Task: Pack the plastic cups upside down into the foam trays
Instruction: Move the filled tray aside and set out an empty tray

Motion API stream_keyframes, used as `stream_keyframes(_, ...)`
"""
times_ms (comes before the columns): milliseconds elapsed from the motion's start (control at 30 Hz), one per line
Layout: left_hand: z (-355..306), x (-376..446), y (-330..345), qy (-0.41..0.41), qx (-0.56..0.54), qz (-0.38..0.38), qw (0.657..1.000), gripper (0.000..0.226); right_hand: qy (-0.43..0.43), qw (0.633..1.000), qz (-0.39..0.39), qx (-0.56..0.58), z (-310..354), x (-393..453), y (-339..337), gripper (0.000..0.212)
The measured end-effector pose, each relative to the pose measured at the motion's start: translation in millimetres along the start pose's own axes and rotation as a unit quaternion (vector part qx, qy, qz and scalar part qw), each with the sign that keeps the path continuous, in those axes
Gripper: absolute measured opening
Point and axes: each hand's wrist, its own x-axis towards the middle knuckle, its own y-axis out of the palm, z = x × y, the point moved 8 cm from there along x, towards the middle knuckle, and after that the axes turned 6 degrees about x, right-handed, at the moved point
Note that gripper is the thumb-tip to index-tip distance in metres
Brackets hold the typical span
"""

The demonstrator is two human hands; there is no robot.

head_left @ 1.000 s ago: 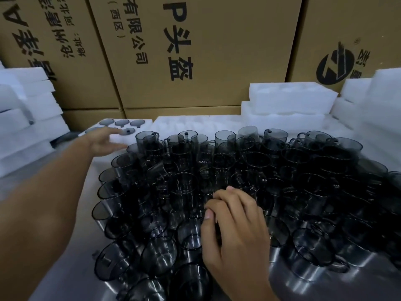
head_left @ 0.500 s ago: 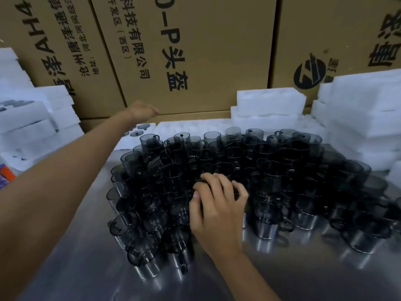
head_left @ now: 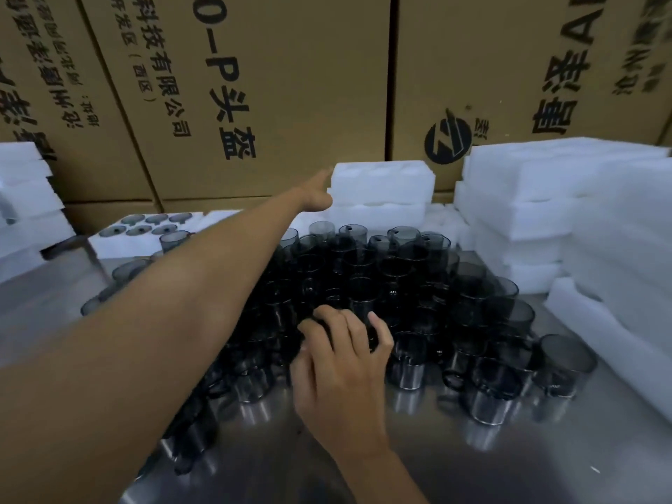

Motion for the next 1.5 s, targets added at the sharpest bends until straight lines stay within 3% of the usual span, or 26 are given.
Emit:
stream_keyframes(200,15.6,45.4,19.8,-0.014,-0.019,-0.021,0.999,0.075,0.042,0.999,0.015,-0.009,-13.9,3.8,14.2,0.025)
stream_keyframes(467,-1.5,48.1,10.4,-0.009,0.042,-0.132,0.990,0.038,0.043,0.999,0.004,-0.016,-19.8,4.4,15.6,0.025)
stream_keyframes(800,-15.3,-73.1,-50.1,0.064,-0.009,-0.210,0.976,0.031,0.059,0.998,0.004,-0.006,-19.7,3.4,-1.9,0.023)
stream_keyframes(933,-12.0,-142.5,-69.0,0.090,-0.040,-0.233,0.967,0.029,0.076,0.995,-0.026,0.059,-22.0,2.4,-32.9,0.020)
stream_keyframes(1033,-13.0,-195.5,-66.9,0.121,-0.043,-0.209,0.969,0.027,0.180,0.953,-0.126,0.208,-48.6,12.8,-86.9,0.020)
stream_keyframes(1133,-12.7,-247.0,-50.6,0.132,-0.022,-0.168,0.977,0.027,0.323,0.869,-0.221,0.302,-80.5,19.9,-135.5,0.022)
stream_keyframes(1267,-18.2,-308.7,-32.0,0.151,0.008,-0.123,0.981,0.028,0.439,0.795,-0.125,0.400,-95.4,27.2,-144.4,0.032)
stream_keyframes(1400,-12.4,-358.9,-19.1,0.148,-0.010,-0.044,0.988,0.033,0.498,0.794,0.006,0.349,-86.0,-1.2,-141.7,0.040)
stream_keyframes(1500,3.6,-388.3,-6.4,0.109,-0.121,0.058,0.985,0.059,0.500,0.801,0.016,0.330,-74.3,-24.7,-150.3,0.044)
